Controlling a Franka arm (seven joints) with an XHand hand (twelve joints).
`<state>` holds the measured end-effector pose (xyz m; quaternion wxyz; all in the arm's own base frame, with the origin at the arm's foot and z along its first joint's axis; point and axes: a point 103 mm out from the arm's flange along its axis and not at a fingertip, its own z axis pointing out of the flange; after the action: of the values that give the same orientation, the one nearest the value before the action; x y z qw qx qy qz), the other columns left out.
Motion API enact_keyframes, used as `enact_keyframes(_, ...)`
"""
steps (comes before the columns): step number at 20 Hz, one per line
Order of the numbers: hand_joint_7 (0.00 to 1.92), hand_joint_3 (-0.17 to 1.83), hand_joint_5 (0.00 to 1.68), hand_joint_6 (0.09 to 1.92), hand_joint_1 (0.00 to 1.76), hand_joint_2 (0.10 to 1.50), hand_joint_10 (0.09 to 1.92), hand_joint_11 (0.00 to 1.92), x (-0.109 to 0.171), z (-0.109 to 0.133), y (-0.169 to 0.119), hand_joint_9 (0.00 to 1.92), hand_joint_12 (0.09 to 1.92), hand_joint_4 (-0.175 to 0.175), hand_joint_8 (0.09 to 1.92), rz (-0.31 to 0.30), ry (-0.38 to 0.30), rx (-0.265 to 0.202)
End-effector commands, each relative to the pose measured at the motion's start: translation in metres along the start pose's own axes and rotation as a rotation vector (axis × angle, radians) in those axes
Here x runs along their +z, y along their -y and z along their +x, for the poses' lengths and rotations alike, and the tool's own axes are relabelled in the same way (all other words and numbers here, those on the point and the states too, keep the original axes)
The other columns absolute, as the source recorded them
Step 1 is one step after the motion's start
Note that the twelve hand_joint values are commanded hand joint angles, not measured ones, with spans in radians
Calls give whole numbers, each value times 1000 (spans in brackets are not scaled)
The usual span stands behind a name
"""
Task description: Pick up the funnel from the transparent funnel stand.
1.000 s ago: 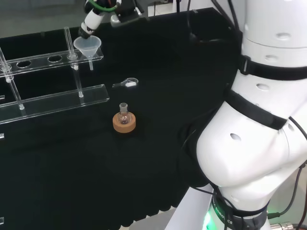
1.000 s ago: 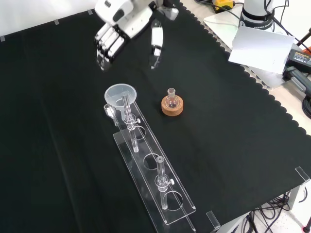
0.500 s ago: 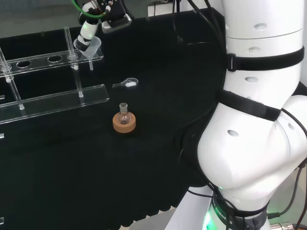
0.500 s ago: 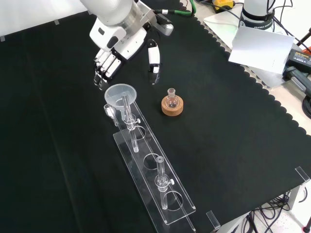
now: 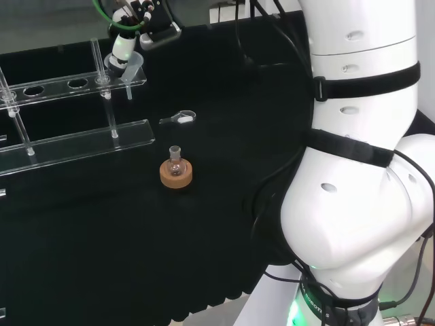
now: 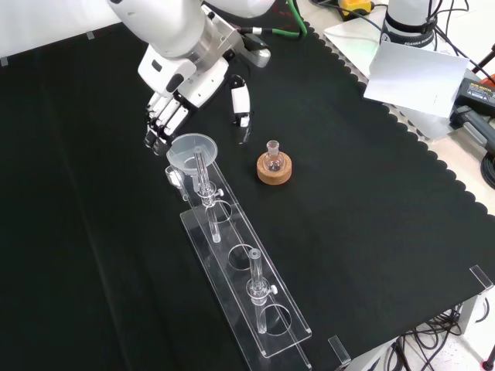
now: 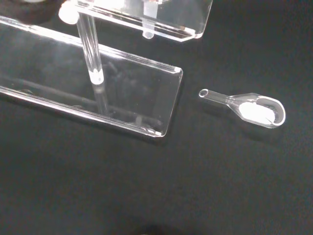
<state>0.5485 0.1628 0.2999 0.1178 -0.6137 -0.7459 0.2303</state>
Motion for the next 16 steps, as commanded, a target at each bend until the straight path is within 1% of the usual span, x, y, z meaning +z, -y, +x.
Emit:
enact_keyframes(1, 0, 227, 26, 87, 701, 693, 730, 164, 3, -1, -9, 0, 1545, 39, 87, -14, 11, -7)
enact_keyframes(6, 10, 248, 54, 87, 732, 687, 811, 194, 7, -3, -18, 0, 1535, 36, 87, -29, 19, -6)
enact_keyframes(10, 0, 308, 84, 87, 764, 664, 858, 240, 11, -3, -24, 11, 1521, 34, 215, -44, 31, 0)
enact_keyframes(16, 0, 368, 116, 87, 799, 641, 848, 283, 14, -3, -31, 54, 1509, 32, 345, -46, 40, 4)
